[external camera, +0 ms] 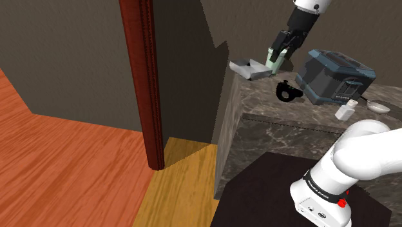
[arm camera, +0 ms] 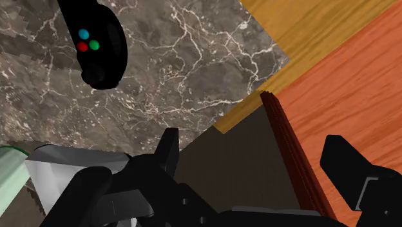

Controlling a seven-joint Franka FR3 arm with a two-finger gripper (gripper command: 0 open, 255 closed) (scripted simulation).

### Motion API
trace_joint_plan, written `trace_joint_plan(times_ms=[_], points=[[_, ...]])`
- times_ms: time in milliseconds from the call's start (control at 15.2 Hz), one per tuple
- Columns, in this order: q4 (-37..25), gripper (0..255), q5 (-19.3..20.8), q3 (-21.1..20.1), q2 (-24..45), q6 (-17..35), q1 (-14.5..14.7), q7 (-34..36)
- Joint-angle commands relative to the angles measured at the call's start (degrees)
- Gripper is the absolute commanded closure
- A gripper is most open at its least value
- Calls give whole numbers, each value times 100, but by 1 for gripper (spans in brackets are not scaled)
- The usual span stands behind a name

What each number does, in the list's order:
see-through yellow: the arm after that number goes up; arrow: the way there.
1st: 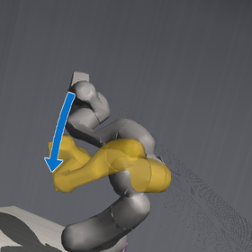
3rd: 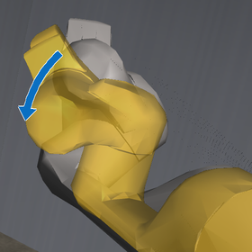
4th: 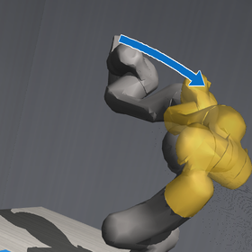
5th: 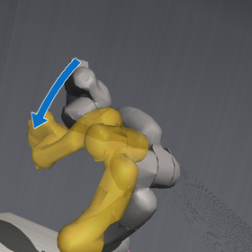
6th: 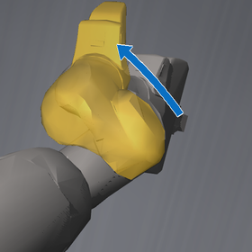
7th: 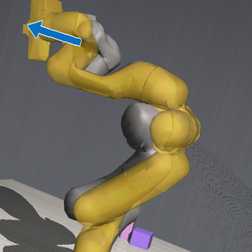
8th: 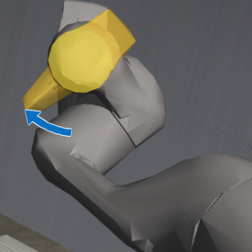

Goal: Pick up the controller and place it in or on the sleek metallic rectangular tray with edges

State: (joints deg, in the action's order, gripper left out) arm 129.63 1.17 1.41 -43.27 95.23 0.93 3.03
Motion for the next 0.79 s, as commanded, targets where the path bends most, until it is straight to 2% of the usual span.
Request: trace_joint_plan(times_ms=[0,726], points=[[0,0,0,0,0,0,0,0],[1212,0,793,1257,-151,767,-305,-1605]])
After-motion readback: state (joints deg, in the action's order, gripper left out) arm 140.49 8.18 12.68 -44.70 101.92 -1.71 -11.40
